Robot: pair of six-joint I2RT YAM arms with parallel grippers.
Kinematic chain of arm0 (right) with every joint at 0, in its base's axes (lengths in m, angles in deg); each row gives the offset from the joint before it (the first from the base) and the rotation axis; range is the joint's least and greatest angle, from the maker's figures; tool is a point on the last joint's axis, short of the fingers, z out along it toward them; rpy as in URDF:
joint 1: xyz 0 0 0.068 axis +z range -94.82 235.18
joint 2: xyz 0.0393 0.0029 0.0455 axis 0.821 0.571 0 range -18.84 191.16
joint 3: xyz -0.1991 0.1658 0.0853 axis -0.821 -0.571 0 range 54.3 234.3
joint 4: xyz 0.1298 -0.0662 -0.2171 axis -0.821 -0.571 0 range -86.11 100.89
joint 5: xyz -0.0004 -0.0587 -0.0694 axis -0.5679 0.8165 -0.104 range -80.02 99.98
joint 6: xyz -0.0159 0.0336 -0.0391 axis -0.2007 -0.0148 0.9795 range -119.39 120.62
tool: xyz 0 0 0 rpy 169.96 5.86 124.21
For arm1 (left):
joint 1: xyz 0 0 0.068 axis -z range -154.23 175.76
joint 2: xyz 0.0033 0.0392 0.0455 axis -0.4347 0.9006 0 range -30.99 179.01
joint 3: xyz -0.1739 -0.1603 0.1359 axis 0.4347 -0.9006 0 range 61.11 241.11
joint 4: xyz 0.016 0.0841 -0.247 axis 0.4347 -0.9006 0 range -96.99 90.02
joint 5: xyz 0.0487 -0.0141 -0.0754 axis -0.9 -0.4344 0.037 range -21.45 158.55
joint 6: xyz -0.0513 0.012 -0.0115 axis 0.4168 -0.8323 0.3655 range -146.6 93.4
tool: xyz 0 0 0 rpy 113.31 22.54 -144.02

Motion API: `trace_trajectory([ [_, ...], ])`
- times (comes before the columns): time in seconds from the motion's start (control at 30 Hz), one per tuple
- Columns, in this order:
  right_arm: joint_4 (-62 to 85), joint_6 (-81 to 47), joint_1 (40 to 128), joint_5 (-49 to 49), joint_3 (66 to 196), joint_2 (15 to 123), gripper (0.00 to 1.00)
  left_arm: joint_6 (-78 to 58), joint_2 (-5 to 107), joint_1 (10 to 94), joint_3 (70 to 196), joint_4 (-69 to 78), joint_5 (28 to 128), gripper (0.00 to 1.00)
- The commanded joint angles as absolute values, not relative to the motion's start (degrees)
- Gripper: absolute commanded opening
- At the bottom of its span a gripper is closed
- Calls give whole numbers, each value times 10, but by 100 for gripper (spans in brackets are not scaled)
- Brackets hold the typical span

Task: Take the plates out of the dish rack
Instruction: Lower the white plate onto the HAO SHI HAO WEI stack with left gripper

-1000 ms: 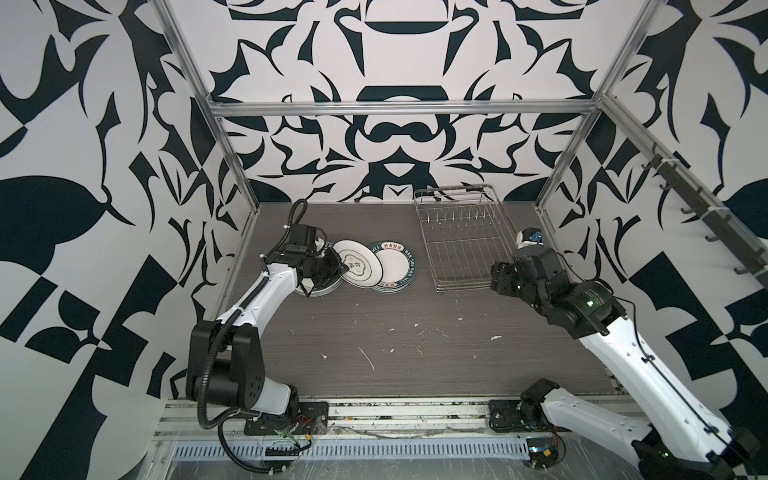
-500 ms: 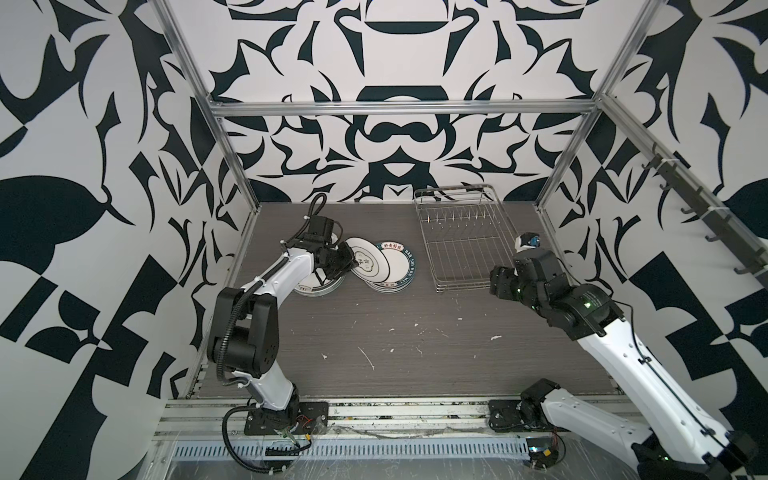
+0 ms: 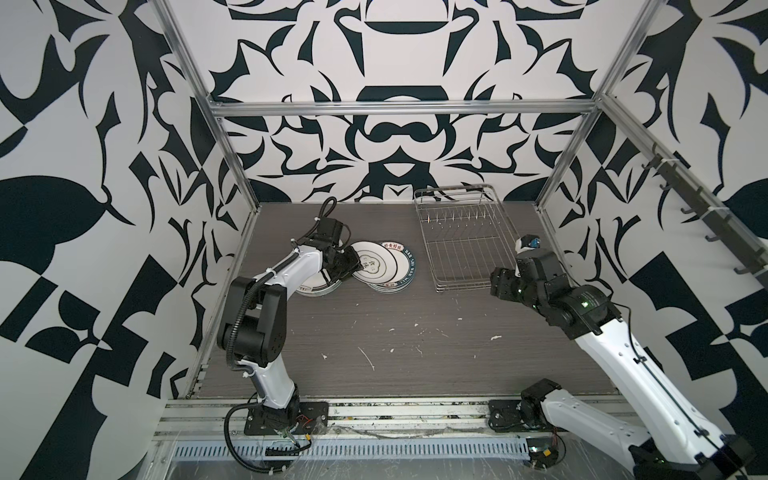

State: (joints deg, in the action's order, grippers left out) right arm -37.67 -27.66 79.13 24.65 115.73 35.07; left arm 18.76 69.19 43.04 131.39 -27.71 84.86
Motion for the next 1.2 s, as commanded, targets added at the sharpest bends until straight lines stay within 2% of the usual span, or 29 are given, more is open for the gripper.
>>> trace_trajectory([
  [0.0, -359, -266, 785, 232, 1155, 342, 74, 192, 703, 435, 1337, -294, 839, 35],
  [0.1, -359, -261, 781, 220, 1151, 346, 75, 193, 716, 443, 1353, -308, 833, 38],
  [0.23, -358, -255, 777, 216, 1147, 352, 75, 195, 732, 455, 1378, -333, 822, 49],
  [0.57, -340, -243, 773, 155, 1135, 373, 75, 201, 761, 471, 1411, -352, 813, 54],
  [1.17, -325, -237, 769, 135, 1121, 377, 76, 198, 808, 496, 1477, -426, 778, 63],
])
